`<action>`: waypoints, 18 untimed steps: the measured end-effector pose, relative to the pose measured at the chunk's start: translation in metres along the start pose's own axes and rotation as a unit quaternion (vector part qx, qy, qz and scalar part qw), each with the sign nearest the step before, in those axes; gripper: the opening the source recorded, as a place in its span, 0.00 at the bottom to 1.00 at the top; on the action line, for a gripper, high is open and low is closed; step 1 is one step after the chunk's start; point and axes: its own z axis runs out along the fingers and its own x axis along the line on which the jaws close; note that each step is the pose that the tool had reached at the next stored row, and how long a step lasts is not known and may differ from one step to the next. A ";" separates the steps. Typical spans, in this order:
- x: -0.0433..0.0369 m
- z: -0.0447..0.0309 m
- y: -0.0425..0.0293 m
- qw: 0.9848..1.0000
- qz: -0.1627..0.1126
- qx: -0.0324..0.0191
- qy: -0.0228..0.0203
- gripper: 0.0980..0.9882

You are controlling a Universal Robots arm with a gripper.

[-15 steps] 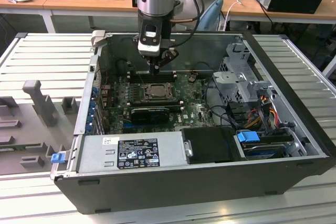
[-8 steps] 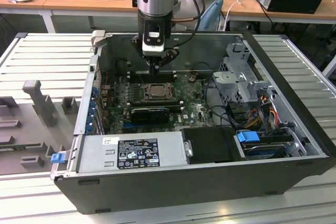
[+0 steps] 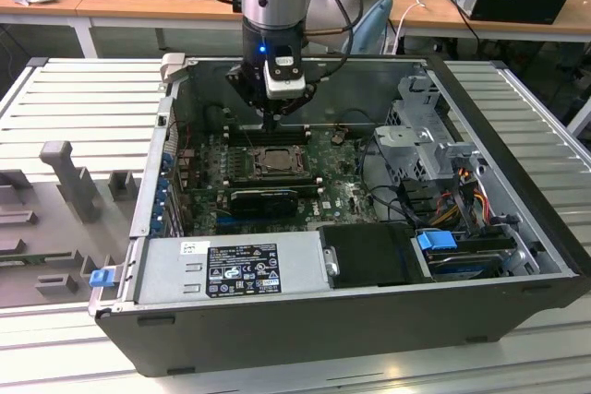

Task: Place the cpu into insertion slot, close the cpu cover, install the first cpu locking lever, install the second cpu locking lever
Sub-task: 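Install the first cpu locking lever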

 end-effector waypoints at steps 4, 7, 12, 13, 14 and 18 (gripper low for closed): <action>0.0000 0.0002 0.0000 0.999 -0.032 0.000 0.001 0.01; 0.0000 0.0004 0.0000 0.999 -0.043 0.000 0.002 0.01; 0.0000 0.0010 0.0000 0.998 -0.069 0.001 0.003 0.01; 0.0000 0.0011 0.0000 0.997 -0.072 0.001 0.003 0.01; 0.0000 0.0014 0.0000 0.997 -0.078 0.001 0.003 0.01; 0.0000 0.0018 -0.0001 0.995 -0.097 0.001 0.004 0.01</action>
